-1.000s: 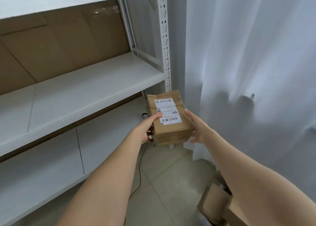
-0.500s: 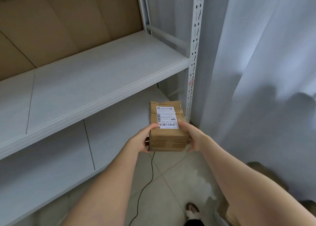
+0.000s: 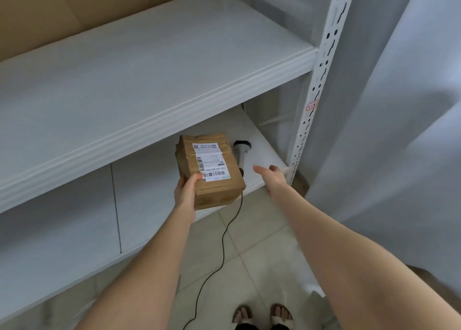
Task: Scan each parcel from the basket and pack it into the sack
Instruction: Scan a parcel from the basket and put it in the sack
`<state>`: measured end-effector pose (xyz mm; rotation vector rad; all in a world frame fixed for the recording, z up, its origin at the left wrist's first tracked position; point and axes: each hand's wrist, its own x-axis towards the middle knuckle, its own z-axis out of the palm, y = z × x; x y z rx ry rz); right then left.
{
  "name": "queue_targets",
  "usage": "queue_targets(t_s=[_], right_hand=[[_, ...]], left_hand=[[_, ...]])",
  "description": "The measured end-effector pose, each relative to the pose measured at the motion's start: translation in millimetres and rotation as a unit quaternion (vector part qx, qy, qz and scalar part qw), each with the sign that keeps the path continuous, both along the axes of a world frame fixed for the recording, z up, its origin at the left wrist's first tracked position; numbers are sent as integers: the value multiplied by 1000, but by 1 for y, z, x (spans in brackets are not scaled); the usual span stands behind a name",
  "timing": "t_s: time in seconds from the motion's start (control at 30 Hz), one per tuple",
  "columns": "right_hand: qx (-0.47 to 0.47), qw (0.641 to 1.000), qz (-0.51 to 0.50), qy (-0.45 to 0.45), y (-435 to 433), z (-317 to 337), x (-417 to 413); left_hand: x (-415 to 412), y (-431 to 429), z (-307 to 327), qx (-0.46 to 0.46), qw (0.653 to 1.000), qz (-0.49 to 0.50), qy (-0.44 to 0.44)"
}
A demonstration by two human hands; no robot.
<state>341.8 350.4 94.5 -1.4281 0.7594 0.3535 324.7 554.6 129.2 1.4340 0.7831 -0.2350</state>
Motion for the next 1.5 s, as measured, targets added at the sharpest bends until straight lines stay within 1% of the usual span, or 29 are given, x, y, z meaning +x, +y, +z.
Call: queue_targets(t_s=[0.23, 0.33, 0.47, 0.57, 0.63, 0.73, 0.83, 0.87, 0.97, 1.03, 1.13, 1.27, 1.37, 1.5], right_hand=[[-20, 999, 50, -4, 28, -87, 64], [-39, 998, 39, -13, 39, -120, 88], [-68, 997, 9, -47, 53, -156, 115], [-90, 994, 2, -56, 62, -176, 133], [-97, 994, 17, -41, 66, -186, 144], [-114, 993, 37, -16, 65, -192, 153], [-146, 988, 49, -25, 60, -196, 154], [-148, 988, 44, -30, 58, -195, 152], [-115, 993, 9, -35, 51, -183, 137], [-96, 995, -13, -20, 42, -166, 122], [-55, 996, -76, 9, 27, -133, 91], [-47, 992, -109, 45, 4, -78, 42], [-83, 988, -108, 73, -12, -29, 3], [-72, 985, -142, 71, -36, 24, -49]], left_hand=[[51, 29, -82, -8, 999, 17, -41], [69, 39, -115, -10, 999, 9, -49], [86, 49, -151, -19, 997, 3, -70], [96, 55, -172, -27, 996, -2, -82], [102, 59, -181, -30, 996, -13, -88], [107, 62, -190, -29, 995, -29, -87], [107, 63, -193, -29, 995, -44, -84], [106, 62, -192, -31, 995, -47, -83], [97, 56, -181, -33, 995, -57, -71], [89, 48, -162, -34, 996, -66, -55], [75, 32, -127, -38, 995, -86, -30], [50, 9, -72, -62, 992, -109, 11], [30, -10, -34, -69, 986, -142, 52], [3, -36, 11, -59, 978, -182, 78]])
